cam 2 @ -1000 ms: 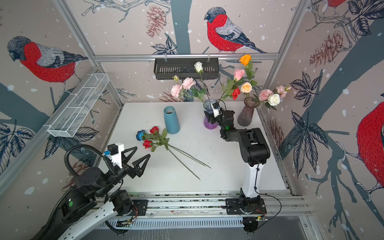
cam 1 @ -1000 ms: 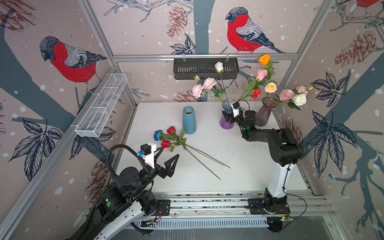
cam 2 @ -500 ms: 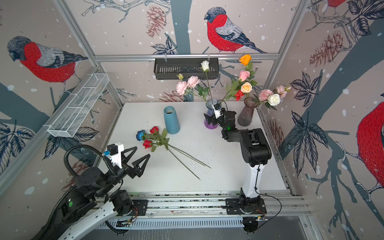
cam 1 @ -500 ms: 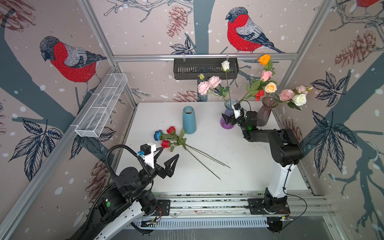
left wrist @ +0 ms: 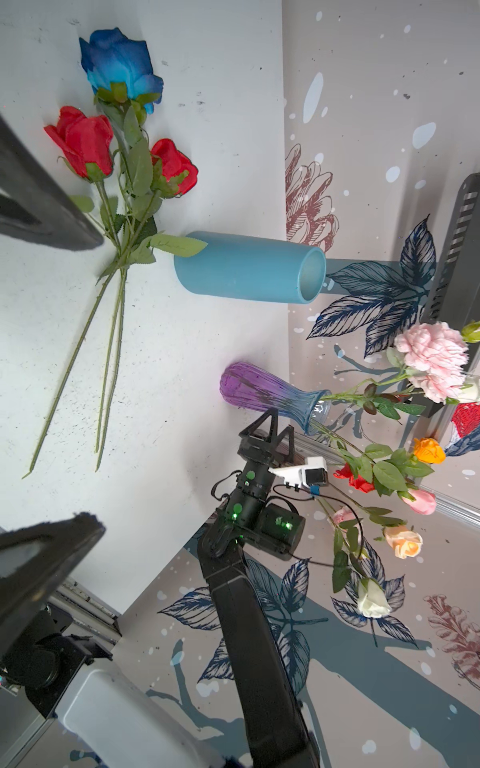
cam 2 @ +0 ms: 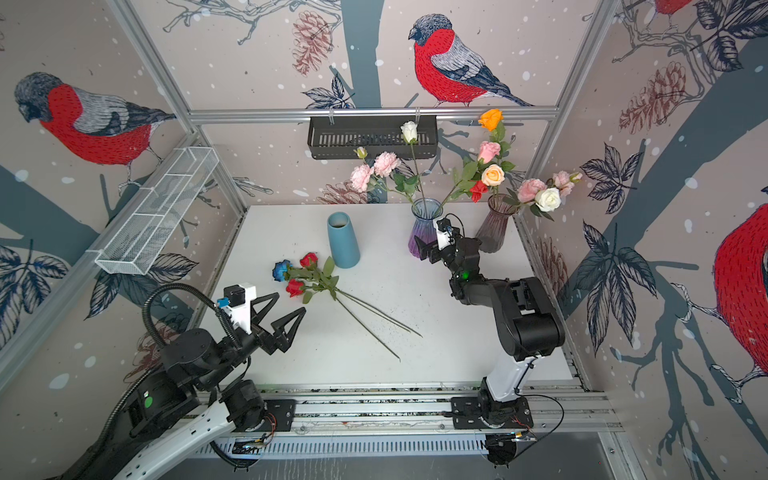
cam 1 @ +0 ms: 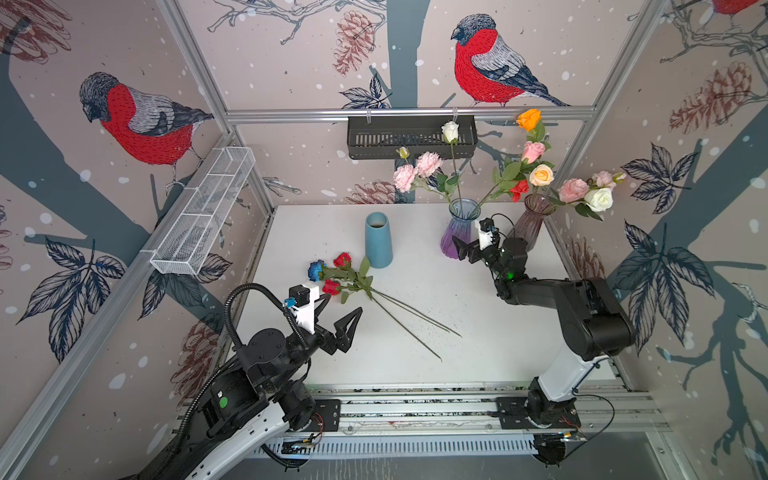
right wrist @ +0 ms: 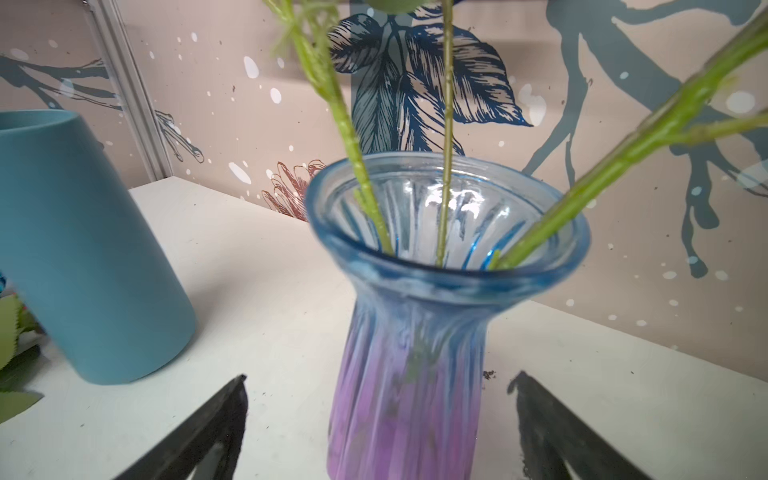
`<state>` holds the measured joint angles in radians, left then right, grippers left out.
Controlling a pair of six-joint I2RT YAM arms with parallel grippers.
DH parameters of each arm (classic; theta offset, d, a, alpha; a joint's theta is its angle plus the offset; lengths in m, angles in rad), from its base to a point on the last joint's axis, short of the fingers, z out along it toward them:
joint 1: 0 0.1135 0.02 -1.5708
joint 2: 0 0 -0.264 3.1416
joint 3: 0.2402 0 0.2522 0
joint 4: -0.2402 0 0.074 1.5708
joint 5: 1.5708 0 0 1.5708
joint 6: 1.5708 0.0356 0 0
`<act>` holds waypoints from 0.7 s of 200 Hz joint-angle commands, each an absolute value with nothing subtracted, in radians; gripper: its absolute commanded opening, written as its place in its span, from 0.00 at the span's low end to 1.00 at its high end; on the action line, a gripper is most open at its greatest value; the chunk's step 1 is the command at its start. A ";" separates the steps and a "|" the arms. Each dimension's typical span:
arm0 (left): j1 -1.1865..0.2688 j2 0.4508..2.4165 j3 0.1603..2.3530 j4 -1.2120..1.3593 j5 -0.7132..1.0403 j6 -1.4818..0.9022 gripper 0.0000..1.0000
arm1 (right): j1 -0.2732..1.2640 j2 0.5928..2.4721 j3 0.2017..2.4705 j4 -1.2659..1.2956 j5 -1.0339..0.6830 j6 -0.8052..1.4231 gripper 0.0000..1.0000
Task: Arrange the flowers into the vase
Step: 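Move the right gripper over to the teal cylindrical vase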
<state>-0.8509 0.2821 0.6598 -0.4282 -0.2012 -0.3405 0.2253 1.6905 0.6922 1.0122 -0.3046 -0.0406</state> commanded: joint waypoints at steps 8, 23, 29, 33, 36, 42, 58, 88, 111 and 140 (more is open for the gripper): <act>-0.848 0.351 0.686 -0.425 -0.176 -0.334 0.97 | 0.290 1.503 0.563 1.037 -0.131 0.012 0.99; -0.848 0.370 0.686 -0.423 -0.163 -0.328 0.97 | 0.411 1.367 0.536 0.889 0.006 -0.068 0.99; -0.847 0.368 0.684 -0.420 -0.161 -0.327 0.96 | 0.469 1.326 0.538 0.833 0.039 -0.085 0.99; -0.846 0.366 0.682 -0.414 -0.163 -0.327 0.96 | 0.495 1.305 0.538 0.807 0.048 -0.091 0.99; -0.845 0.362 0.678 -0.410 -0.166 -0.327 0.96 | 0.519 1.292 0.540 0.792 0.048 -0.093 0.99; -0.845 0.352 0.669 -0.400 -0.167 -0.329 0.96 | 0.554 1.270 0.541 0.772 0.034 -0.090 0.99; -0.841 0.318 0.646 -0.367 -0.169 -0.328 0.96 | 0.613 1.259 0.572 0.732 -0.051 -0.077 0.99; -0.838 0.244 0.673 -0.407 -0.221 -0.350 0.97 | 0.644 1.383 0.751 0.629 -0.232 -0.036 0.99; -0.838 0.178 0.721 -0.459 -0.212 -0.388 0.97 | 0.663 1.540 0.928 0.560 -0.298 -0.037 0.99; -0.838 0.099 0.775 -0.556 -0.263 -0.385 0.97 | 0.676 1.739 1.116 0.556 -0.315 -0.026 0.99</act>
<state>-0.8410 0.1493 0.7494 -0.4713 -0.2123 -0.3668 0.6704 1.6283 1.0065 0.5953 -0.2565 -0.0479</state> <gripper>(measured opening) 0.974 0.994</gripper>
